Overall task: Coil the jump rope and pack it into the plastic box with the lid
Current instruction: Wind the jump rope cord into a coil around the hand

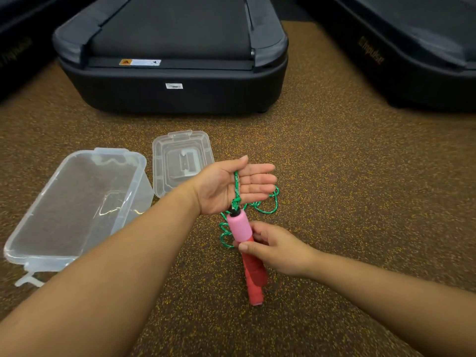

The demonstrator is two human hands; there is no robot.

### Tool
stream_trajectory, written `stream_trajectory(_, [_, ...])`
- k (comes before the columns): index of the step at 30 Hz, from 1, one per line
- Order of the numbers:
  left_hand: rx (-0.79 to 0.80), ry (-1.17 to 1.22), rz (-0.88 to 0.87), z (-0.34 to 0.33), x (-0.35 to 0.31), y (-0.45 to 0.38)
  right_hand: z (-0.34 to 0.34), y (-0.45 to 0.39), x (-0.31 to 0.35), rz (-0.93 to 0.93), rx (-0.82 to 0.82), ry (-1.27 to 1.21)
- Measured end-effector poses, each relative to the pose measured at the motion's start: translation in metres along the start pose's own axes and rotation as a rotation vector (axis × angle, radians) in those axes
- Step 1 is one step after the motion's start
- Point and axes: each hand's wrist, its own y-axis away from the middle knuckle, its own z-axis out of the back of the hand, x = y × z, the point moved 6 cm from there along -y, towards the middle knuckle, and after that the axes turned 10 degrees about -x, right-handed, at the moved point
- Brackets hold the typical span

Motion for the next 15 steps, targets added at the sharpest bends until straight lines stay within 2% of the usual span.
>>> stream_trajectory(6, [0.101,-0.003,0.059,-0.006,0.001,0.007,0.018,-0.005,-0.007,-0.038,0.014,0.078])
stream_trajectory(8, [0.180,-0.050,0.105,-0.010,0.001,0.012,0.043,-0.012,-0.004,-0.016,-0.099,0.186])
stream_trajectory(11, [0.240,-0.120,0.157,-0.014,0.004,0.015,0.080,-0.023,0.012,0.066,-0.296,0.196])
stream_trajectory(15, [0.279,-0.128,0.174,-0.022,0.007,0.015,0.087,-0.035,0.038,0.161,-0.249,0.227])
